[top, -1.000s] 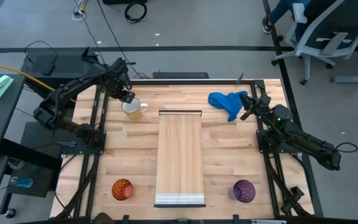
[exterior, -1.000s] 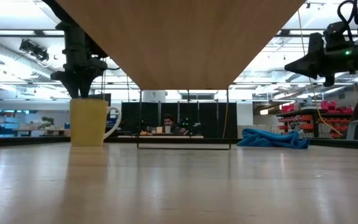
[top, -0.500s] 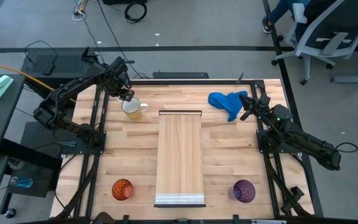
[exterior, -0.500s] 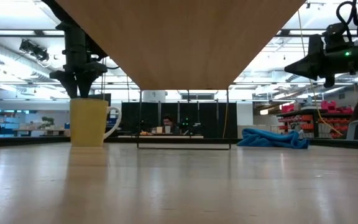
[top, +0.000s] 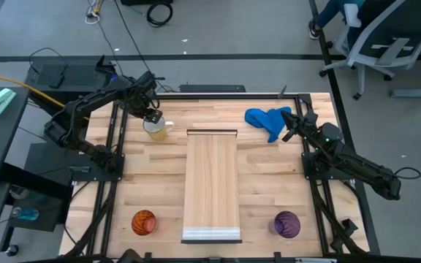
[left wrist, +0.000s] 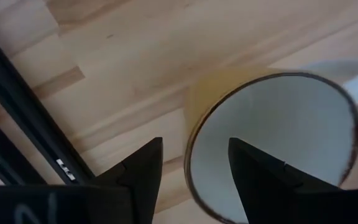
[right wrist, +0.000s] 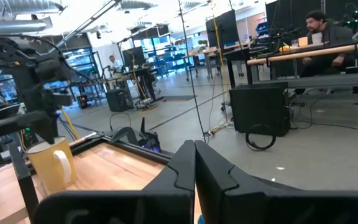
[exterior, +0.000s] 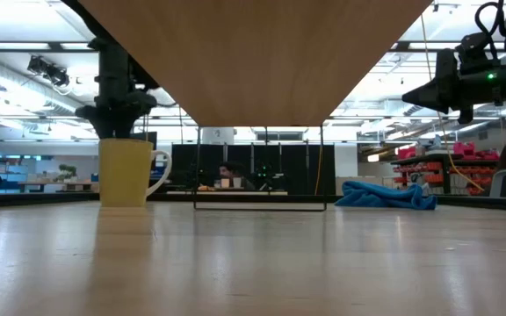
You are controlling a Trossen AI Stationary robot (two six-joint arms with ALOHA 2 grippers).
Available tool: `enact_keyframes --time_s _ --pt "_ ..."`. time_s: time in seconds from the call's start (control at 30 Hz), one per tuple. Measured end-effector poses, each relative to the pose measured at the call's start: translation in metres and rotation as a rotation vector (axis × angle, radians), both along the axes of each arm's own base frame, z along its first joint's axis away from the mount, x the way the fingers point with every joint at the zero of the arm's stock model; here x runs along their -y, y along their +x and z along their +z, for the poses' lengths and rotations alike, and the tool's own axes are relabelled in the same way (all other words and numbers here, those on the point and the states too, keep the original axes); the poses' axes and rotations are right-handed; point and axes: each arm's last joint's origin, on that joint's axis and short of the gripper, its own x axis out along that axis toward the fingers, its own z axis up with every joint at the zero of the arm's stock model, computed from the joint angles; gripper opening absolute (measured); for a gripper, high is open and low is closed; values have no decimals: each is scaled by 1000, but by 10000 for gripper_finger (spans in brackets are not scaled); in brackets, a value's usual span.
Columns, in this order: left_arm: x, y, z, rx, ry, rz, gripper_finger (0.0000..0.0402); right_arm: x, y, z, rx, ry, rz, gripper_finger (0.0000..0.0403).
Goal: Stack small to large cups/mugs on shelf
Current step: Move the yellow cup to the middle left of the table
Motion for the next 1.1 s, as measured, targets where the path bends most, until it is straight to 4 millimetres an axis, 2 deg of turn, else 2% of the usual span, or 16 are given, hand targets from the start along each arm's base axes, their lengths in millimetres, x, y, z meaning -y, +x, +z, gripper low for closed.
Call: enact_keyframes --time_s 0.23,0.37,0.5,0.73,0.93,1.1 --pt "-6 4 -13 -36 -40 -19 193 0 0 0 -2 0 14 10" --pt "-5 6 -14 -38 -42 -35 175 0 0 -1 -6 2 14 10" --pt "-5 5 -13 -37 -41 -36 133 0 0 -1 -9 4 14 10" --pt "-4 5 -11 -38 -51 -55 23 0 0 -1 -13 7 14 10" --pt "1 5 3 -83 -88 -92 23 0 0 -1 -13 7 14 10" --pt "14 12 23 -82 -88 -148 23 0 0 -1 -8 12 16 10"
